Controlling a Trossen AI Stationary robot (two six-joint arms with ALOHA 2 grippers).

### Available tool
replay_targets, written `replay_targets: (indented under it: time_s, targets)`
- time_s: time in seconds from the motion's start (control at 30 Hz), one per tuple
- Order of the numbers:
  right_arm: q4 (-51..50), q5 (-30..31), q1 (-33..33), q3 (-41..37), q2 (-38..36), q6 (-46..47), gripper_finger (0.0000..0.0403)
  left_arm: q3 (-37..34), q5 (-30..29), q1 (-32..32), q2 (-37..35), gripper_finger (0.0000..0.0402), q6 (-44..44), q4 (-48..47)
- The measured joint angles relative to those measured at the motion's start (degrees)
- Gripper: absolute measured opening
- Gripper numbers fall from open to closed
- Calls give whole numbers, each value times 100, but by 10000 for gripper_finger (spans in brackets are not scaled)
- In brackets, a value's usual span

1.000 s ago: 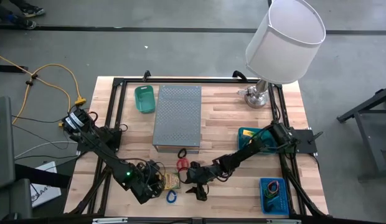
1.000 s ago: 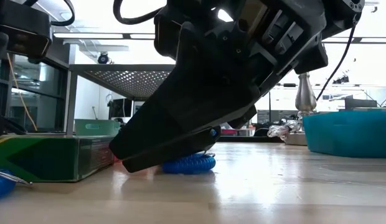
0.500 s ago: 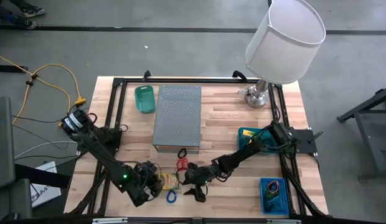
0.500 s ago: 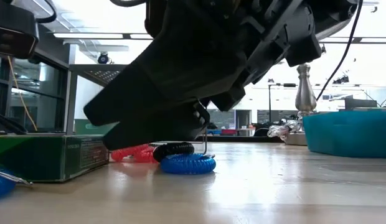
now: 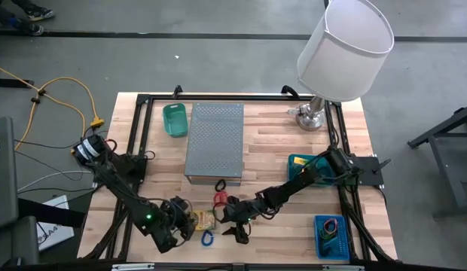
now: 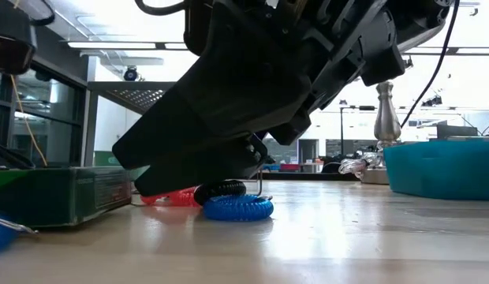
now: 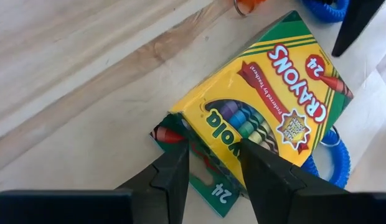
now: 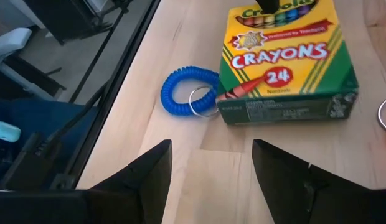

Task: Pick & Place Office Desk Supplies
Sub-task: Put the crayon box into the blue bin

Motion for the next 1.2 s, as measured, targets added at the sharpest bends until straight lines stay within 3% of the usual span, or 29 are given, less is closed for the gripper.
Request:
replay_targets:
  time_s: [0.43,0.77,1.2]
  targets:
    - [22,100,-4,0,0,395,210,-33,-161,-159,9,132,-214,-3]
    - [187,165,-147,0,0,1448,210,-92,-139,-160,9,132,-118,7]
    - [356,-451,-401,0,0,3237,210,-152,-435,-265,15,132,-64,2]
